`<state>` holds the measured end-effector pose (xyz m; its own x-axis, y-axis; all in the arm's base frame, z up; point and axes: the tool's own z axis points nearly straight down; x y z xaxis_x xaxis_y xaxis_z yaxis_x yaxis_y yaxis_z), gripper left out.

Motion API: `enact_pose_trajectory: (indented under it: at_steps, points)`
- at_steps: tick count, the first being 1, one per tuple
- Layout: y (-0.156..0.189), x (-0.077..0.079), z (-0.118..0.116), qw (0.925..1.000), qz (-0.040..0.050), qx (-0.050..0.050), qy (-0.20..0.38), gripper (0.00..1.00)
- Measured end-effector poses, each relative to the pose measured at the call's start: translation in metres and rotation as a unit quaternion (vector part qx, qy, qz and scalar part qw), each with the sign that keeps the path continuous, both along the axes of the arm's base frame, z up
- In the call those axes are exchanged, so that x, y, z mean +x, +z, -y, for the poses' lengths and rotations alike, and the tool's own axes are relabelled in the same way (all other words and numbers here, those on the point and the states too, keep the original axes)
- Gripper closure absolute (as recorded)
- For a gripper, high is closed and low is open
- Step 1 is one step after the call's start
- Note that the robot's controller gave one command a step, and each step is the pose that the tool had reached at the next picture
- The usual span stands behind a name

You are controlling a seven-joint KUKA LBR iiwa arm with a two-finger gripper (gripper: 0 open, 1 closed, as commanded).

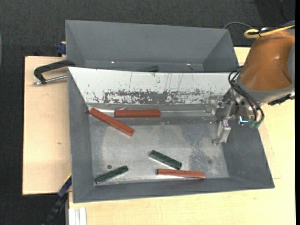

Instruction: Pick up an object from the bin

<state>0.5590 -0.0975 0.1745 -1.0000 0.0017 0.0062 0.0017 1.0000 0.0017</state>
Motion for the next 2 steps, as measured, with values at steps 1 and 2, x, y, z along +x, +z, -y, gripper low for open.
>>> enact_pose_trajectory:
  at_steps: [1,2]
  points:
    - [0.005,0.002,0.000,1.0000,0.0043,-0.001,0.001,0.00]
    - [-0.022,-0.002,-0.018,0.9990,0.0070,-0.001,-0.044,0.00]
